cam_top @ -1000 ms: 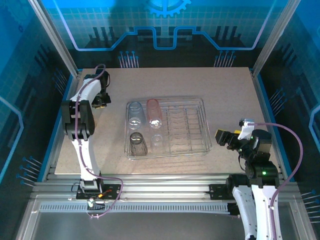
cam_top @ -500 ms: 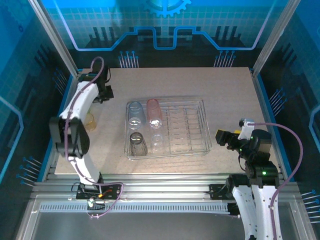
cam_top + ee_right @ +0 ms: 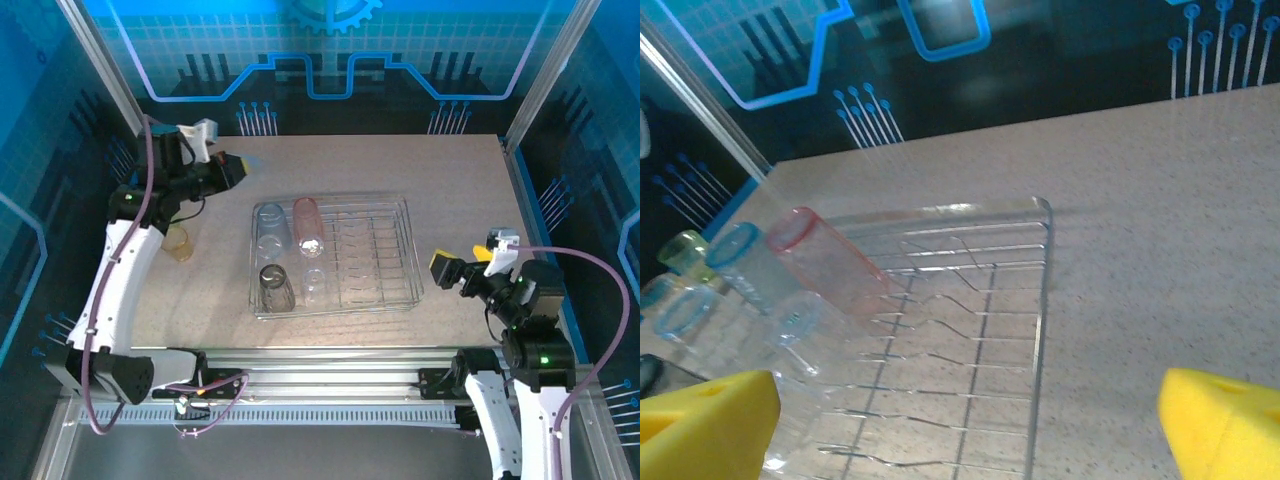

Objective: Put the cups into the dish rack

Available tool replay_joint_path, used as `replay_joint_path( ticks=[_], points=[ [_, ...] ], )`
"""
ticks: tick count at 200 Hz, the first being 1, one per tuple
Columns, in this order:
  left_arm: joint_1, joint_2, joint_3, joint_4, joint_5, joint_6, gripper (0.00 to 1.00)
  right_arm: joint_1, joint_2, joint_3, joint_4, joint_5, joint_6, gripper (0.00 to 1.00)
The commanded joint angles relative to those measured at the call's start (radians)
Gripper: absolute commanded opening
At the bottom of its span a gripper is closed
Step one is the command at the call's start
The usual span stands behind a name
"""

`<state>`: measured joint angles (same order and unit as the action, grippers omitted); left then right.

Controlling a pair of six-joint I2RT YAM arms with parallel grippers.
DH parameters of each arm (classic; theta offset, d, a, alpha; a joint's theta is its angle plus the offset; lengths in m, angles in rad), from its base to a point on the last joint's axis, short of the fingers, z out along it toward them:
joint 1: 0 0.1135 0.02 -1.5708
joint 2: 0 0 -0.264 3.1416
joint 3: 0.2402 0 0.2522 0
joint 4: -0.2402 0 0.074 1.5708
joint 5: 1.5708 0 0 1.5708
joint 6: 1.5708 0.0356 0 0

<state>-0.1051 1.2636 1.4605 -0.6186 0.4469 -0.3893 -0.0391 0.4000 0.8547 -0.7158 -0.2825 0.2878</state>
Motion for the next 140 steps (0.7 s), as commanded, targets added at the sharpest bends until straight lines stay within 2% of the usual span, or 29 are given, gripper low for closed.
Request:
replay_joint_path(
  ticks=[1, 18, 51, 93, 140],
  points=[
    [-0.104, -0.029, -0.025, 0.129, 0.234, -0.019, 0.00, 0.012, 0.029, 0.060, 0.048, -0.079, 0.046, 0.99],
    [-0.177, -0.029, -0.065, 0.202, 0.298, -0.033, 0.00, 0.012, 0.033, 0.057, 0.143, -0.168, 0.095, 1.00],
    [-0.295, -0.032, -0.160, 0.459, 0.428, -0.163, 0.00, 0.011, 0.032, -0.036, 0.453, -0.341, 0.325, 1.00],
    [-0.399, -0.045, -0.272, 0.834, 0.479, -0.368, 0.00, 0.014, 0.144, -0.081, 0.750, -0.532, 0.562, 1.00],
    [-0.470, -0.031, -0.282, 0.890, 0.477, -0.392, 0.00, 0.063, 0.245, -0.077, 0.850, -0.586, 0.622, 1.00]
  ],
)
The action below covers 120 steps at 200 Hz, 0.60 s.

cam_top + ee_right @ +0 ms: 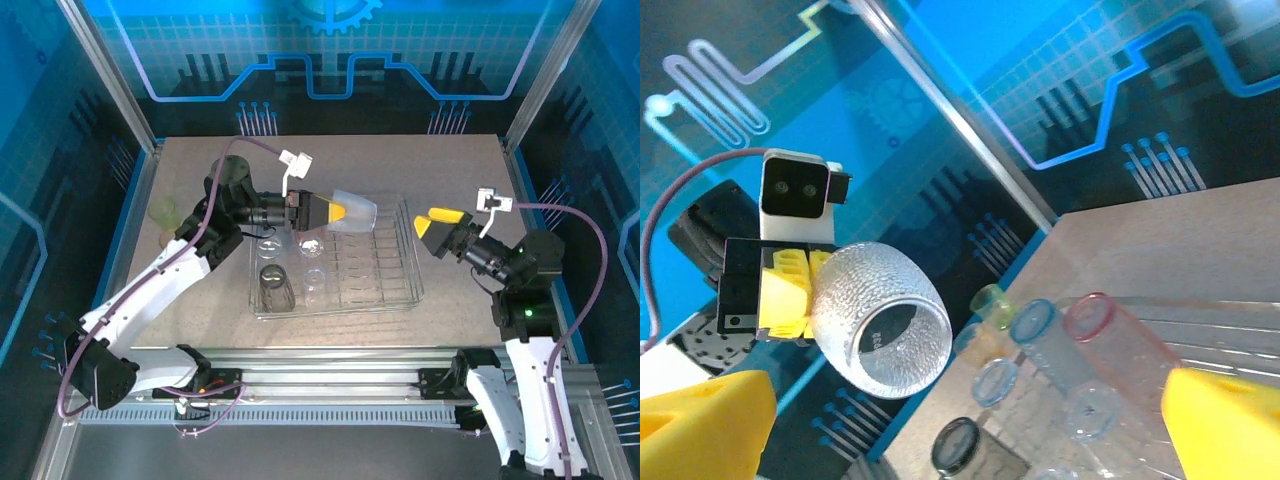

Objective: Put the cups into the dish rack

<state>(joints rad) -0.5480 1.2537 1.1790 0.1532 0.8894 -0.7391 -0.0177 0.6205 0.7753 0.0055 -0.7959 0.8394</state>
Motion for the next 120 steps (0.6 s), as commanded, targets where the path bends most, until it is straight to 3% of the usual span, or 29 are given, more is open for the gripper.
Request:
replay_joint_path(
  ticks=[1, 120],
  points=[
    [-0.028, -0.021, -0.001, 0.118, 0.034, -0.042, 0.00, 0.043, 0.026, 0.003, 0.132, -0.072, 0.071, 1.00],
    [-0.065, 0.033, 0.027, 0.089, 0.011, -0.026, 0.00, 0.327, 0.190, 0.049, 0.187, -0.055, 0.020, 1.00]
  ],
)
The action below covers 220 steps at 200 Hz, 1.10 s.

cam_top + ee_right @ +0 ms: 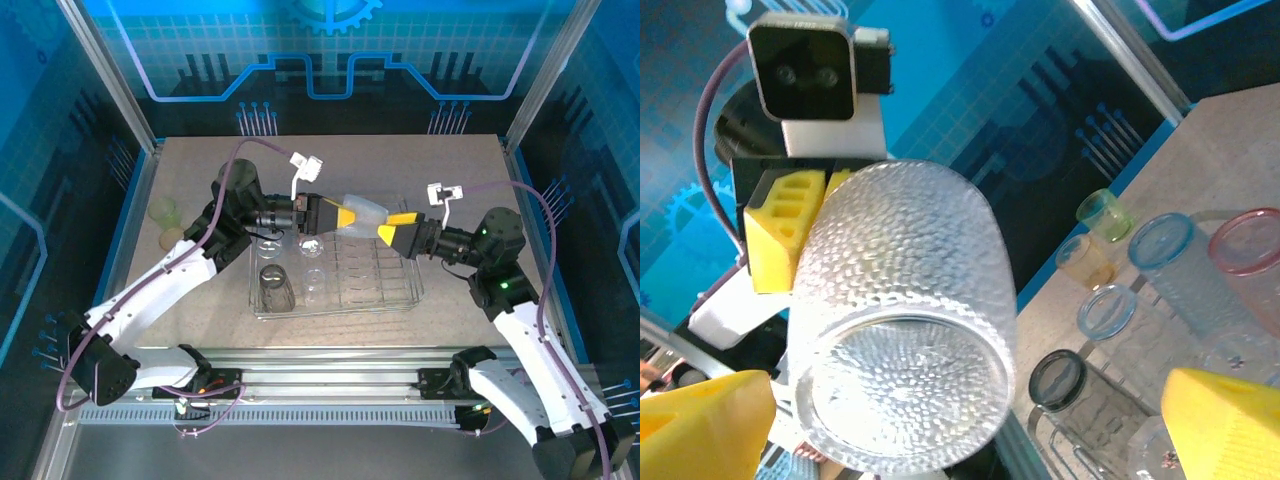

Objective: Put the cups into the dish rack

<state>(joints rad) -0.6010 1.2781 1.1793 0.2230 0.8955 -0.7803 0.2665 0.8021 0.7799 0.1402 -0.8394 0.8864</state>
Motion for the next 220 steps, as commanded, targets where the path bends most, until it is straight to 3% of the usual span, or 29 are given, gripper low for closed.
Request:
replay_joint_path(
  ticks=[1, 92, 175, 220],
  points=[
    [-0.012, 0.008, 0.026, 0.019, 0.005, 0.015, 0.00, 0.045, 0.010, 0.045, 0.054, -0.012, -0.027, 1.00],
    [-0.016, 0.010, 0.024, 0.007, 0.003, 0.026, 0.00, 0.137, 0.081, 0.087, 0.078, 0.000, -0.040, 0.87],
    [-0.019, 0.018, 0.005, 0.008, 0.006, 0.028, 0.00, 0.154, 0.067, 0.133, -0.071, 0.108, -0.147, 0.76],
    [-0.019, 0.024, -0.001, 0.025, 0.016, 0.018, 0.00, 0.158, 0.073, 0.145, -0.057, 0.083, -0.153, 0.67]
  ],
)
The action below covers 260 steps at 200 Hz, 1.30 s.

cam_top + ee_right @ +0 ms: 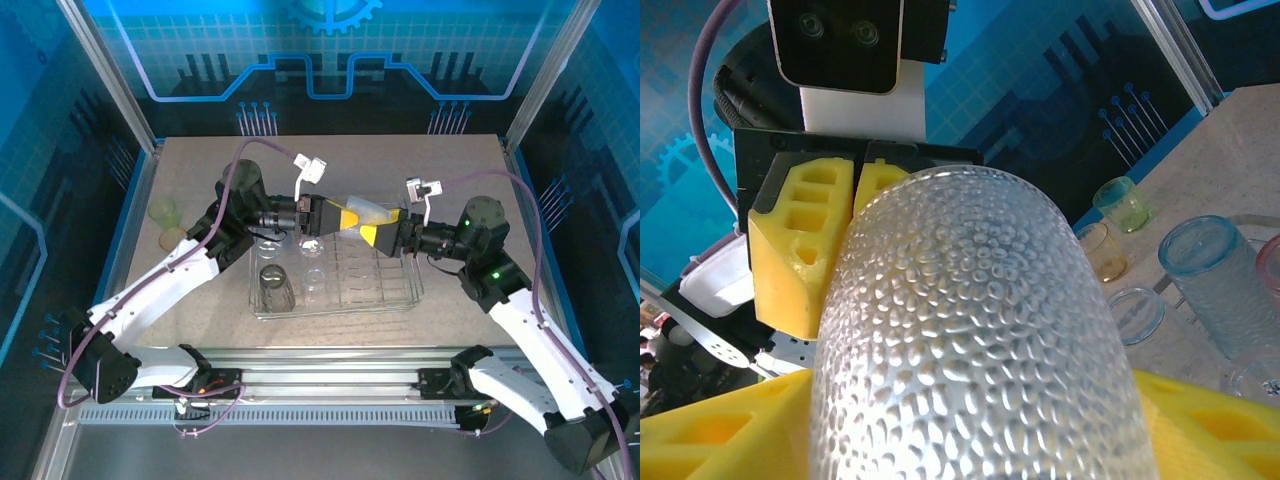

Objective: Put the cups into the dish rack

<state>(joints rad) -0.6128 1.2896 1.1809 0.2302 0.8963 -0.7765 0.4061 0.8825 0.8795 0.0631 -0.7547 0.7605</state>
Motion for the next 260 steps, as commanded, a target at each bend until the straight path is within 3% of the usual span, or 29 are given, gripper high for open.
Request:
replay_joint_path(
  ticks=[1, 39, 50, 71, 85, 87, 110, 151, 174, 210, 260],
  points=[
    [-0.007, 0.013, -0.003, 0.018, 0.016, 0.014, 0.00, 0.018, -0.007, 0.045, 0.020, -0.003, -0.027, 0.67],
    [-0.009, 0.019, -0.006, 0.021, 0.020, 0.012, 0.00, 0.023, 0.007, 0.049, 0.005, -0.009, -0.032, 0.52],
    [-0.008, 0.017, -0.008, 0.015, 0.020, 0.016, 0.06, 0.023, 0.009, 0.060, -0.025, -0.008, -0.043, 0.49],
    [-0.007, 0.008, -0.013, -0.028, 0.003, 0.050, 0.55, 0.023, 0.009, 0.099, -0.132, 0.018, -0.102, 0.43],
    [-0.008, -0.010, -0.014, -0.095, -0.044, 0.101, 0.96, 0.023, 0.004, 0.132, -0.231, 0.048, -0.160, 0.41],
    [-0.008, -0.014, -0.014, -0.109, -0.055, 0.112, 0.98, 0.022, 0.004, 0.138, -0.245, 0.056, -0.172, 0.40],
    [-0.008, -0.067, 0.000, -0.289, -0.204, 0.236, 0.99, 0.021, 0.011, 0.221, -0.492, 0.190, -0.302, 0.36],
    [-0.007, -0.203, 0.010, -0.589, -0.708, 0.391, 0.99, 0.018, 0.082, 0.346, -0.832, 0.494, -0.435, 0.30],
    [-0.008, -0.273, -0.009, -0.694, -0.890, 0.459, 0.99, 0.017, 0.137, 0.389, -0.931, 0.602, -0.463, 0.29],
    [-0.007, -0.377, -0.061, -0.796, -0.995, 0.522, 0.99, 0.017, 0.265, 0.483, -1.064, 0.736, -0.519, 0.29],
    [-0.007, -0.486, -0.168, -0.800, -1.020, 0.513, 0.99, 0.015, 0.498, 0.630, -1.149, 0.822, -0.586, 0.30]
  ],
)
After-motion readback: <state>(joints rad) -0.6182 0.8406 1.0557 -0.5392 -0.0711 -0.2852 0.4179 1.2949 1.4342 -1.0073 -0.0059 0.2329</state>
